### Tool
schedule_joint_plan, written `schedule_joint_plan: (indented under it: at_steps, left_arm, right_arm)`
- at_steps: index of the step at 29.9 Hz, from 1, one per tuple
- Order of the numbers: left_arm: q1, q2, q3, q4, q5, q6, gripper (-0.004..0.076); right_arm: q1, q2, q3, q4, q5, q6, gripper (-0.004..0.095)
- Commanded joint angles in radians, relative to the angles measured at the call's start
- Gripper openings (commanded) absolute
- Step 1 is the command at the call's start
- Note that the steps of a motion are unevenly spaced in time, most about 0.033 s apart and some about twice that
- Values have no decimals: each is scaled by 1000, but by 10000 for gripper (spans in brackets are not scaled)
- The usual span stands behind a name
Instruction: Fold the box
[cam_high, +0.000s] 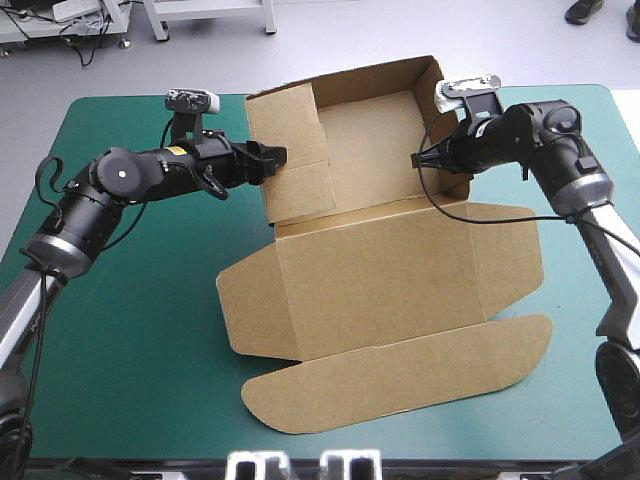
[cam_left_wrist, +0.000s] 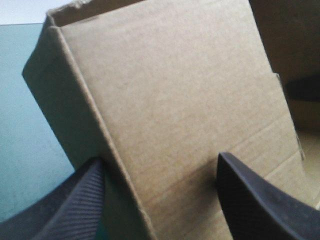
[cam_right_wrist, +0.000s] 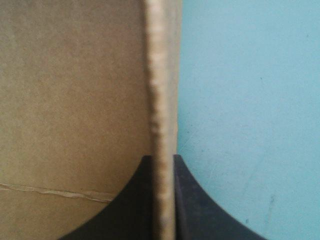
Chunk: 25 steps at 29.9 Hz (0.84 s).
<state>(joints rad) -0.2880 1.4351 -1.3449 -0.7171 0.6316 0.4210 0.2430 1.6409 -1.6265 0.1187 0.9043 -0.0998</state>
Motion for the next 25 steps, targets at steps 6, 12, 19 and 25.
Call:
schedule_joint_plan:
  at_steps: [6, 12, 19, 25]
  left_arm:
    - [-64, 9, -93, 196, -4, -232, 465]
    - [-66, 9, -126, 69, 71, -189, 465]
    - [-105, 26, -130, 472, 89, -501, 465]
    - [-118, 29, -135, 717, 133, -718, 465]
  right_arm:
    - [26, -45, -30, 26, -95, 21, -19]
    - [28, -45, -30, 21, -112, 28, -19]
    - [30, -45, -30, 37, -110, 24, -19]
    - [30, -45, -30, 55, -106, 9, -19]
